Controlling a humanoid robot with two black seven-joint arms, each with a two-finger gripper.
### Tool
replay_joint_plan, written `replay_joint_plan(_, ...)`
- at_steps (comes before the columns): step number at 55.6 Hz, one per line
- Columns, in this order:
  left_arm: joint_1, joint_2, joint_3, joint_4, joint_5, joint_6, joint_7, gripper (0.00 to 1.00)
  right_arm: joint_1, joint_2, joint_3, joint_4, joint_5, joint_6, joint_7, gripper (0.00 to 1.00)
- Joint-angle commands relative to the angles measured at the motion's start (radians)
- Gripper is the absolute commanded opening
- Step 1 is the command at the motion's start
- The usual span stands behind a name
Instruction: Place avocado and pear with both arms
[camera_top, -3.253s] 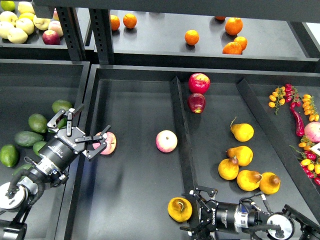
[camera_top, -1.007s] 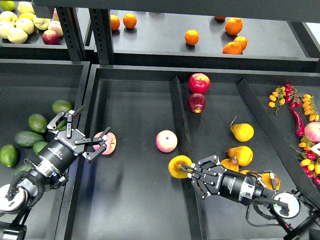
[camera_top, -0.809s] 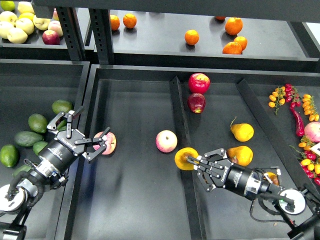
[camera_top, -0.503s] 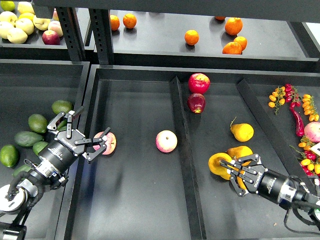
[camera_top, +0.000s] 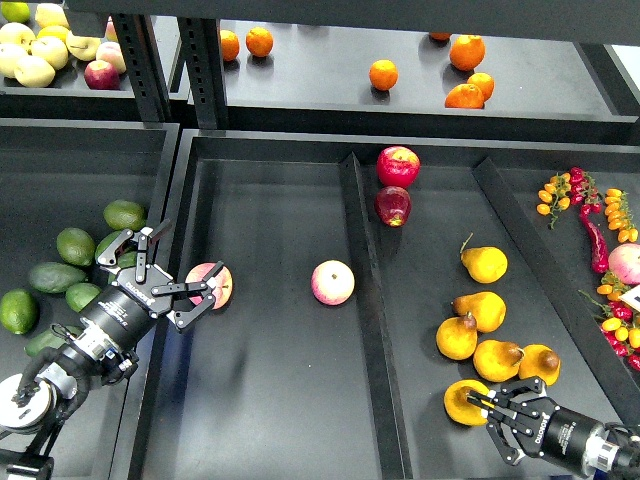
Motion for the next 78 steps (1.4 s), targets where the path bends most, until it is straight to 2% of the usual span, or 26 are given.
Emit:
replay_joint_plan(1,0.003,0.000,0.001,-0.001,0.000,0.000,0.000,0.99,-0.002,0.000,0.000,-0.034,-0.003,0.000,0.000,0.07)
replay_joint_plan(6,0.003,0.000,0.004,-0.001,0.000,0.000,0.000,0.99,-0.003,0.001,0.000,-0.042,-0.003,0.000,0.000,0.08)
replay_joint_plan(11,0.008,0.000,0.006,-0.001,0.000,0.000,0.000,0.99,-0.003,0.000,0.001,-0.040,-0.003,0.000,0.000,0.13)
replay_joint_plan(15,0.012,0.000,0.007,-0.001,0.000,0.000,0.000,0.99,-0.003,-0.002,0.004,-0.034,-0.001,0.000,0.000,0.28)
replay_joint_plan(17,0.012,0.000,0.006,-0.001,0.000,0.000,0.000,0.99,-0.003,-0.005,0.006,-0.031,-0.001,0.000,0.000,0.42)
replay_joint_plan(20,0.012,0.000,0.006,-0.001,0.000,0.000,0.000,0.99,-0.003,-0.008,0.007,-0.025,-0.001,0.000,0.000,0.57)
replay_joint_plan(30,0.012,0.000,0.006,-0.002,0.000,0.000,0.000,0.99,-0.002,-0.048,0.010,0.016,0.006,0.000,0.000,0.89)
replay_joint_plan(35,0.012,0.000,0.006,-0.004,0.000,0.000,0.000,0.99,-0.005,-0.068,0.010,0.059,0.009,0.000,0.000,0.92)
replay_joint_plan(39,0.014,0.000,0.006,-0.007,0.000,0.000,0.000,0.99,-0.019,-0.095,0.012,0.107,0.026,0.000,0.000,0.98)
replay_joint_plan(48,0.015,0.000,0.006,-0.007,0.000,0.000,0.000,0.99,-0.019,-0.163,0.012,0.185,0.123,-0.019,0.000,0.98)
replay_joint_plan(58,0.026,0.000,0.006,-0.007,0.000,0.000,0.000,0.99,0.033,-0.207,0.038,0.198,0.203,-0.024,0.000,0.99)
replay_joint_plan(64,0.037,0.000,0.006,-0.010,-0.002,0.000,0.000,0.99,0.109,-0.138,0.112,0.188,0.218,-0.102,0.000,0.99)
replay_joint_plan(72,0.046,0.000,0.007,-0.015,0.000,0.000,0.000,0.99,0.141,0.052,0.254,0.162,0.210,-0.209,0.000,0.99)
replay_joint_plan(78,0.049,0.000,0.006,-0.015,0.000,0.000,0.000,0.99,0.181,0.150,0.303,0.142,0.207,-0.271,0.000,0.99)
